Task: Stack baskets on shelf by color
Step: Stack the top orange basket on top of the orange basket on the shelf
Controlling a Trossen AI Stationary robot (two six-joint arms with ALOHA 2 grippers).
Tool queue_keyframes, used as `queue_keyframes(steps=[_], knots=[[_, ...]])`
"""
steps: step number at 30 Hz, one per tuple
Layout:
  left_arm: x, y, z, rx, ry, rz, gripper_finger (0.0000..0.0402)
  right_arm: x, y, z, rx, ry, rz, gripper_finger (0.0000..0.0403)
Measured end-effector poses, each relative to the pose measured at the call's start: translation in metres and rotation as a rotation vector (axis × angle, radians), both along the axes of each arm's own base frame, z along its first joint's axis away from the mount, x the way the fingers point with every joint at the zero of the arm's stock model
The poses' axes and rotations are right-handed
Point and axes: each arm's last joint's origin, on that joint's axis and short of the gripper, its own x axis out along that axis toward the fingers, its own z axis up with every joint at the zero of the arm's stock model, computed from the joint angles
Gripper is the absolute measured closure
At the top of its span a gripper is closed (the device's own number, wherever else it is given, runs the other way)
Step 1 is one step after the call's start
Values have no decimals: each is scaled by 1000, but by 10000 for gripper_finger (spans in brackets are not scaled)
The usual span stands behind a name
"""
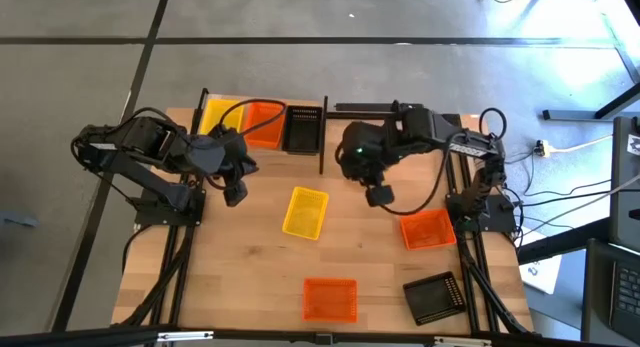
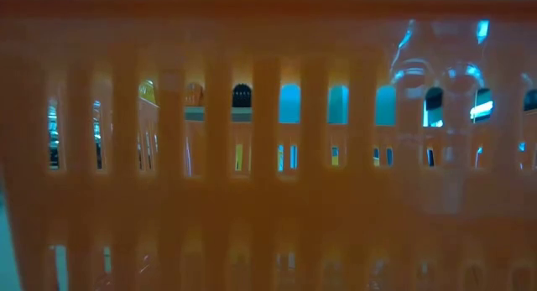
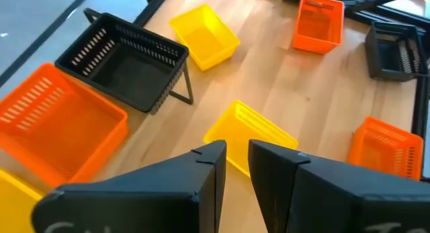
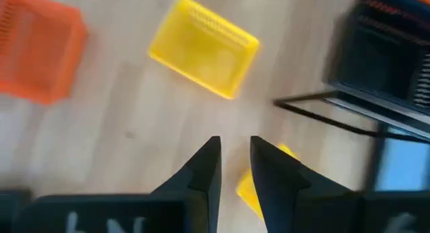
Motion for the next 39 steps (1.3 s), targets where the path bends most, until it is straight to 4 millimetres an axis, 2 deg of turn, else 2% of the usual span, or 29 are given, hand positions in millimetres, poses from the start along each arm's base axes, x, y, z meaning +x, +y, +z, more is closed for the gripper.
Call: queue_keyframes(steps=[3,7,13,18,23,25,27,29,34,39], knots=[[0,0,0,-2,2,-4,347,-5,16,-7,140,50,87,325],[2,-1,-6,6,26,-7,347,-12,41,-26,208,160,131,325],[5,-8,-19,14,75,-41,347,-35,64,-63,240,359,-5,325],[8,-15,-25,5,76,-79,347,-58,69,-88,302,445,-292,325],[9,-17,-26,-1,67,-85,347,-78,66,-117,398,522,-849,325],[10,-17,-25,-4,59,-85,347,-84,65,-132,390,532,-1072,325],[11,-18,-24,-7,44,-85,347,-88,64,-147,356,524,-1223,325],[12,-18,-23,-11,30,-84,347,-90,64,-161,352,530,-1289,325],[13,-18,-22,-14,9,-82,347,-91,63,-190,386,528,-1330,325],[14,-19,-21,-18,-6,-82,347,-95,60,-211,386,540,-1343,325]])
